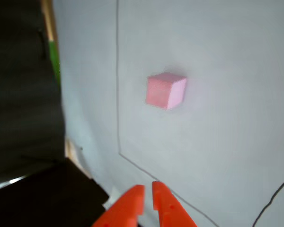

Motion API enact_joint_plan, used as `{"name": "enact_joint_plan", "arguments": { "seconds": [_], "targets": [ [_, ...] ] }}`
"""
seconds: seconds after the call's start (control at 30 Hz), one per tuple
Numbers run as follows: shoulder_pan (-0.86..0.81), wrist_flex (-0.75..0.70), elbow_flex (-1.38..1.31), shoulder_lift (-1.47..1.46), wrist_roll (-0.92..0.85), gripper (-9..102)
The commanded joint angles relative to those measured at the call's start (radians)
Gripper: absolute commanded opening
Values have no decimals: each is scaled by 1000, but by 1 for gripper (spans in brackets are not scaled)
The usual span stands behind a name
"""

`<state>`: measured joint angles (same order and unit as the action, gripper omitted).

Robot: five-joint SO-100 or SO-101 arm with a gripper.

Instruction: Grasp the colored block, Place it on the black dot, and then return the arm to the default position.

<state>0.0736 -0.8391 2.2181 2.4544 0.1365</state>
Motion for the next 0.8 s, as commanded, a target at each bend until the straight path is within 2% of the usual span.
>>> {"name": "enact_joint_plan", "arguments": {
  "seconds": [0.0, 0.2, 0.37, 0.57, 0.77],
  "targets": [
    [0, 32, 153, 196, -21, 0],
    [-11, -15, 439, 588, -69, 0],
    [-57, -74, 586, 804, -106, 0],
    [-89, -144, 618, 815, -86, 0],
    [-48, -161, 657, 815, -110, 0]
  ]
}}
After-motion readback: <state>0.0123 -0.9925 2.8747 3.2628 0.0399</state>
